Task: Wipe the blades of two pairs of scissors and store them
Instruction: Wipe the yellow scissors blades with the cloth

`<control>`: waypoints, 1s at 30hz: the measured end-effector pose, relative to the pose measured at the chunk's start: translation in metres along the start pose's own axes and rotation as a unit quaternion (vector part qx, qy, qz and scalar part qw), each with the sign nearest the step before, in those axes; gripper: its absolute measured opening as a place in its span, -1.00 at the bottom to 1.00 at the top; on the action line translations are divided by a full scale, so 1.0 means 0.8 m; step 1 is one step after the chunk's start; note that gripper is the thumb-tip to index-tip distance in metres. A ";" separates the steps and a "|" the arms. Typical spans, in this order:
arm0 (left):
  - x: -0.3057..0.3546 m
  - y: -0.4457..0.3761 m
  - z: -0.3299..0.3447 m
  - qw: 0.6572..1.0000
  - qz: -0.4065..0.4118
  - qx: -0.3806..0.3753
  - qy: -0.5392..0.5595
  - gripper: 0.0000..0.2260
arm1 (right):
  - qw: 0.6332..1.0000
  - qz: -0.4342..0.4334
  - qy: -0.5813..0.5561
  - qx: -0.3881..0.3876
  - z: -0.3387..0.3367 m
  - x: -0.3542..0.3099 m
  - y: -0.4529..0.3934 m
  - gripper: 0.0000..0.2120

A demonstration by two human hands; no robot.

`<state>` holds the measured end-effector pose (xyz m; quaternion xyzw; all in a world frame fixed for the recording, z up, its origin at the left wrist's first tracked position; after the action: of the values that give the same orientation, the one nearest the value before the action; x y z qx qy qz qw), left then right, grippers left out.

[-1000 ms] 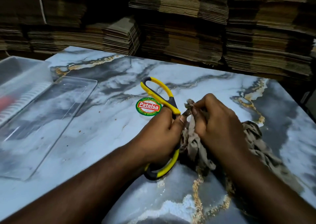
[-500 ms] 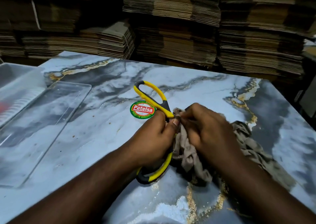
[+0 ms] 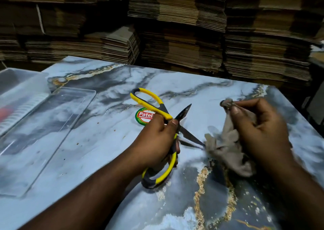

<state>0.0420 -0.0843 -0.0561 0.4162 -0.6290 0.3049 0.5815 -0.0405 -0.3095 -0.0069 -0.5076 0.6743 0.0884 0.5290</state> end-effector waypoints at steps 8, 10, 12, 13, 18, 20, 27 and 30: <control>0.002 0.004 0.008 0.997 0.025 -0.049 -0.050 -0.85 | 0.974 -0.185 0.114 -0.061 0.092 -0.042 0.032 -0.80; 0.003 0.006 0.008 0.997 0.028 -0.052 -0.058 -0.83 | 0.977 -0.166 0.125 -0.044 0.091 -0.031 0.023 -0.79; 0.003 0.005 0.009 0.996 0.027 -0.053 -0.062 -0.81 | 0.984 -0.126 0.127 -0.021 0.084 -0.023 0.016 -0.79; 0.003 0.004 0.010 0.996 0.028 -0.054 -0.067 -0.81 | 0.985 -0.124 0.122 -0.019 0.084 -0.026 0.018 -0.81; 0.008 0.010 0.010 0.993 0.043 -0.064 -0.084 -0.83 | 0.979 -0.148 0.137 -0.013 0.088 -0.023 0.019 -0.83; 0.011 0.015 0.011 0.993 0.041 -0.074 -0.076 -0.82 | 0.991 -0.076 0.112 0.001 0.075 -0.006 0.005 -0.83; 0.000 0.008 0.013 0.993 0.037 -0.062 -0.097 -0.80 | 0.994 0.013 0.006 0.113 0.040 0.005 0.008 -0.89; -0.002 0.004 0.012 0.992 0.041 -0.061 -0.101 -0.80 | 0.995 -0.038 -0.036 0.086 0.041 -0.010 0.015 -0.87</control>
<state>0.0342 -0.0910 -0.0591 0.3827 -0.7186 0.2455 0.5262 -0.0298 -0.2782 -0.0194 -0.4821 0.6399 0.0280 0.5978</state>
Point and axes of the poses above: each hand's wrist, its own y-axis away from the middle knuckle, its own z-axis out of the palm, x = y × z, the point moved 6 cm from there along -y, towards the middle knuckle, and after that the axes turned 2 degrees about y, right-handed, at the moved point
